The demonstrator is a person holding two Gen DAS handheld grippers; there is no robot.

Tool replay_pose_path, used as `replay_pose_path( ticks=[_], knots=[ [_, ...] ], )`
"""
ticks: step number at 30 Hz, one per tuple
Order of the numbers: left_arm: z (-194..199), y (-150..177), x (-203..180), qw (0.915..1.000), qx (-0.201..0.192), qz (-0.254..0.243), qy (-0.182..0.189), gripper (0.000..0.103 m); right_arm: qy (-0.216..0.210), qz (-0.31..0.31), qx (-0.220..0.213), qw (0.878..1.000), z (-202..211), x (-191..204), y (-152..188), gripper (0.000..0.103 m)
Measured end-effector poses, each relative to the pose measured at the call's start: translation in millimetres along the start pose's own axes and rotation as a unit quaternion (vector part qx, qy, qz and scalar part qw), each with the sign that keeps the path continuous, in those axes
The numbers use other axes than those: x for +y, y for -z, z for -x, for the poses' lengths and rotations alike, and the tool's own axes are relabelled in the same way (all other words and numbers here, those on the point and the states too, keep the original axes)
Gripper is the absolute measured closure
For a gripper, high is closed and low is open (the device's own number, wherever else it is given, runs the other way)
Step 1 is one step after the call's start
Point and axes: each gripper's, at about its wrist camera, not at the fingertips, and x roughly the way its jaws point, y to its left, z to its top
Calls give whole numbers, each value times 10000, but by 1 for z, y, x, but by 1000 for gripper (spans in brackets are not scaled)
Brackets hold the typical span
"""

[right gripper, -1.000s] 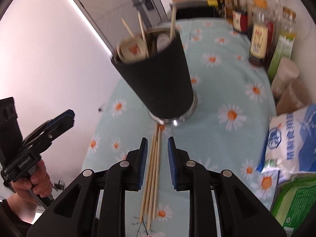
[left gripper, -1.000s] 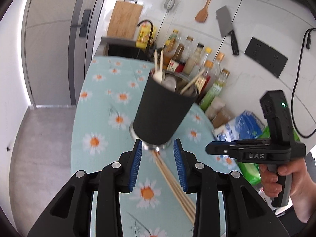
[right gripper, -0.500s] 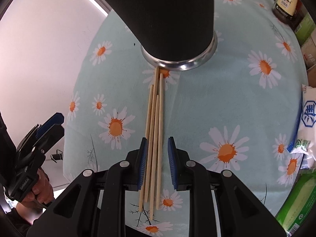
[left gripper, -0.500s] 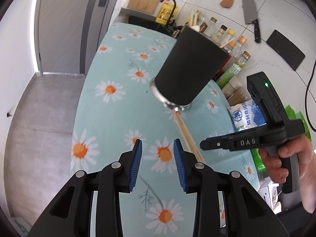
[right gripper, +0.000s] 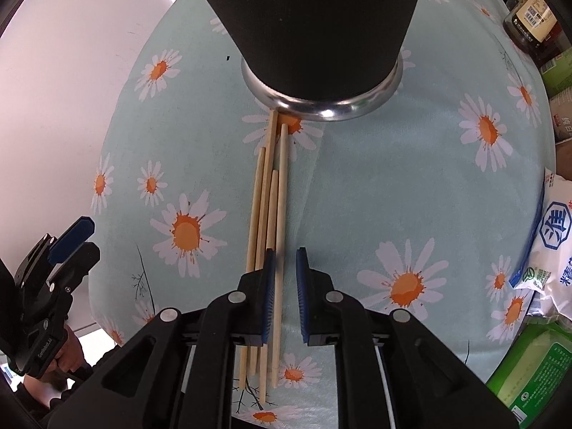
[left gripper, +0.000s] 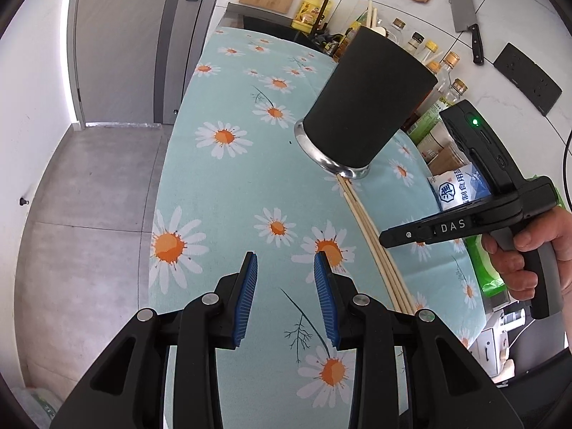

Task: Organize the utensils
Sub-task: 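Close right gripper on one wooden chopstick, then lift chopstick with right tool while left gripper closes on another chopstick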

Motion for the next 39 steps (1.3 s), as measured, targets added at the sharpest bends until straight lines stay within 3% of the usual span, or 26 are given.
replay_pose_path(
  ticks=[8,16,20,29,39],
  knots=[
    [-4,-3,-1,9998,106,-121,92,71,209,88,144,9996,-8,1,-9,90],
    [-11,-6,2,9992,254,-164,265,71,742,107,14,9972,-11,20,-7,90],
    [-16,-7,1,9985,396,-189,329,71,947,78,-27,9955,-14,27,-7,97],
    [-25,-15,-14,9971,619,-172,411,71,257,-324,-227,9989,-6,3,1,98],
    [-48,-25,-50,9940,1071,-47,199,71,-641,-355,-882,9934,29,-24,21,98]
  ],
)
